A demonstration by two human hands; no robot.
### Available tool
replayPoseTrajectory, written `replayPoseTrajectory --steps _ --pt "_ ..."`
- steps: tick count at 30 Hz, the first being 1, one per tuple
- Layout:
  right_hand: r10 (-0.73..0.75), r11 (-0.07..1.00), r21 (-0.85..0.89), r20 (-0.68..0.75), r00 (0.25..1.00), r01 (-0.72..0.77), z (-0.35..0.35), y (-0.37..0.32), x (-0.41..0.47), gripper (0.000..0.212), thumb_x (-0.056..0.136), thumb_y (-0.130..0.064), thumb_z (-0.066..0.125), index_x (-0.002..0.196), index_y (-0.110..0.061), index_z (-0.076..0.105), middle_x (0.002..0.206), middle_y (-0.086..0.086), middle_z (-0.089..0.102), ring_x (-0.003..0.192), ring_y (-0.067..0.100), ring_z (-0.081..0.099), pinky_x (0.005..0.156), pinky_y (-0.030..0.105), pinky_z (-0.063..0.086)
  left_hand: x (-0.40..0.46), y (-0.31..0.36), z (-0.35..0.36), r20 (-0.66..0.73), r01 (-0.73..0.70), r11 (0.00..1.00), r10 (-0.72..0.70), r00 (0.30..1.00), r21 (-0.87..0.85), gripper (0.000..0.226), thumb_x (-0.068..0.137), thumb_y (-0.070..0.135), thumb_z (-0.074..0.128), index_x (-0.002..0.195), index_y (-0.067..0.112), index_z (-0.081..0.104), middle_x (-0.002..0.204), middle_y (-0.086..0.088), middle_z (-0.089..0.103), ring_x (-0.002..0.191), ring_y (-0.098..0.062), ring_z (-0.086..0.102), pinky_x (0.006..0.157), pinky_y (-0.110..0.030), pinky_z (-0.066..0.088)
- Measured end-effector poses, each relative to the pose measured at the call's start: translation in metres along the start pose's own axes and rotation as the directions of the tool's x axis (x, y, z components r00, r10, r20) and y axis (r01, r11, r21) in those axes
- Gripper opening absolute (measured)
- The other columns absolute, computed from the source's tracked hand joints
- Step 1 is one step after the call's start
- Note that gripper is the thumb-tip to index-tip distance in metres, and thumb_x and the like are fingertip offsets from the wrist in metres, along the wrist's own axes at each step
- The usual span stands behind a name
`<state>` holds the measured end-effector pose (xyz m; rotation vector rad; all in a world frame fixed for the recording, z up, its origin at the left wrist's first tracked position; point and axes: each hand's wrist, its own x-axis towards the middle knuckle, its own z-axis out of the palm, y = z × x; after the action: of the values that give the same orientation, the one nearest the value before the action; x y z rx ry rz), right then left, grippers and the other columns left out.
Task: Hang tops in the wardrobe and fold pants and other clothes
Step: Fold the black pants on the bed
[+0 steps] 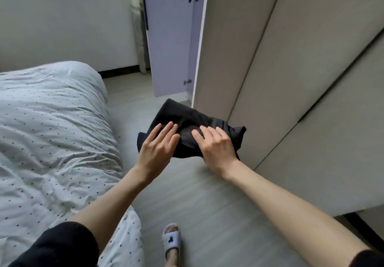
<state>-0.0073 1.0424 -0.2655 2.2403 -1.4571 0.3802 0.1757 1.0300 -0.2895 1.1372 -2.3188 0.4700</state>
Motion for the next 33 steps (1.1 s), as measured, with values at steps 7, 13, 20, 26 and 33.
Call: replayPoseTrajectory --steps 7,13,20,26,33 --pt "-0.179 0.984 -0.009 -0.177 0.968 0.181 0.043 -0.008 0.186 0.029 0.073 0.000 0.052 0.089 -0.012 0.072 0.077 0.006 0.069 0.062 0.023 0.064 0.062 0.030 0.054 0.066 -0.151 0.015 -0.058 0.137 0.982 -0.131 0.990 0.127 0.032 0.089 -0.004 0.036 0.093 0.000 0.067 0.117 -0.016 0.065 0.113 -0.030 0.060 0.095 -0.044 0.049" --pt "-0.241 0.970 -0.054 -0.305 0.921 0.236 0.077 -0.012 0.352 0.037 0.081 0.000 0.038 0.088 -0.013 0.072 0.078 0.006 0.070 0.063 0.022 0.065 0.064 0.031 0.055 0.140 -0.282 0.024 -0.122 0.236 0.953 -0.215 0.969 0.190 0.037 0.087 -0.002 0.035 0.106 -0.006 0.066 0.117 -0.020 0.064 0.111 -0.034 0.060 0.092 -0.050 0.050" --pt "-0.237 0.971 -0.055 -0.349 0.906 0.233 0.133 0.013 0.489 0.025 0.067 -0.002 0.067 0.090 -0.010 0.073 0.080 0.008 0.071 0.063 0.024 0.066 0.060 0.029 0.054 0.230 -0.397 0.060 -0.090 0.189 0.953 -0.173 0.981 0.235 0.045 0.081 -0.002 0.031 0.109 -0.005 0.066 0.116 -0.020 0.064 0.110 -0.035 0.061 0.090 -0.048 0.051" --pt "-0.173 0.984 -0.099 -0.412 0.895 0.144 0.168 0.063 0.628 0.028 0.076 0.000 0.052 0.094 -0.008 0.072 0.085 0.010 0.072 0.069 0.025 0.069 0.062 0.033 0.056 0.351 -0.498 0.101 -0.166 0.154 0.948 -0.111 0.980 0.278 0.044 0.081 0.001 0.032 0.107 -0.003 0.068 0.115 -0.018 0.066 0.107 -0.032 0.063 0.086 -0.047 0.053" --pt "-0.106 0.980 -0.196 -0.436 0.894 0.020 0.182 0.154 0.764 0.035 0.077 0.000 0.045 0.098 -0.008 0.072 0.092 0.011 0.072 0.076 0.024 0.070 0.067 0.034 0.057 0.511 -0.580 0.135 -0.249 0.095 0.970 -0.037 0.968 0.223 0.035 0.080 -0.006 0.047 0.110 -0.003 0.066 0.118 -0.020 0.064 0.111 -0.035 0.060 0.092 -0.050 0.050"
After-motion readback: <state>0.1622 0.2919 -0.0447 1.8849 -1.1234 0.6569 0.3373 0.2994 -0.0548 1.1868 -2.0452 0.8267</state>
